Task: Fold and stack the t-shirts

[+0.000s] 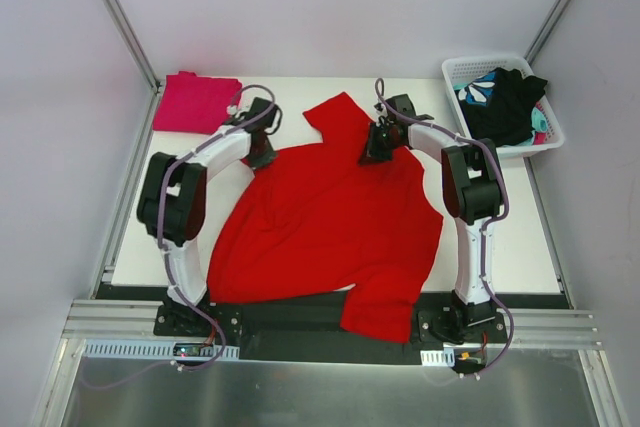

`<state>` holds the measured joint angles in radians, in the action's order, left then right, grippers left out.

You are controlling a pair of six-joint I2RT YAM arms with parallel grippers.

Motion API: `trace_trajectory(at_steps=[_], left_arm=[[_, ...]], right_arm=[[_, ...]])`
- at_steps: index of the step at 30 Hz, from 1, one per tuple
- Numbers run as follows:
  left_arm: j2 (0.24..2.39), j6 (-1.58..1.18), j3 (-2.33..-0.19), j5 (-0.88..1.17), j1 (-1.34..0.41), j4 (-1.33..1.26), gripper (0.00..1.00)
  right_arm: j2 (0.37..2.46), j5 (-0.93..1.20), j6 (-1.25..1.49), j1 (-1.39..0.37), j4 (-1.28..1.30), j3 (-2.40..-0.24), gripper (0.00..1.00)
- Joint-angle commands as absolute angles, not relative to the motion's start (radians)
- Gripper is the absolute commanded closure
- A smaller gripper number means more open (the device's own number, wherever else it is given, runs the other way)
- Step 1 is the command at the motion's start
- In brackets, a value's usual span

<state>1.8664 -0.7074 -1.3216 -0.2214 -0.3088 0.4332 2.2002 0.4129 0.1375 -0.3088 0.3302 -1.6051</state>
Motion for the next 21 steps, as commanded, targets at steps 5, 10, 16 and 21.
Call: trace_trajectory(at_steps=[5, 10, 16, 21], left_arm=[[2.048, -0.742, -1.569, -0.325, -0.506, 0.607, 0.91], [2.091, -0.750, -1.591, -0.314, -0.575, 0.618, 0.74], [2.085, -0.765, -1.595, -0.391, -0.624, 0.695, 0.62], [1.988, -0.729, -1.579, -0.495, -0.580, 0.730, 0.58]], right_arm=[[2.175, 0.430, 0.120, -0.298, 0.348, -1.612, 0.99], [2.187, 0.437, 0.127, -0.298, 0.348, -1.628, 0.99], [2.197, 0.439, 0.130, -0.299, 0.351, -1.644, 0.99], [2.197, 0.443, 0.130, -0.298, 0.350, -1.647, 0.99]])
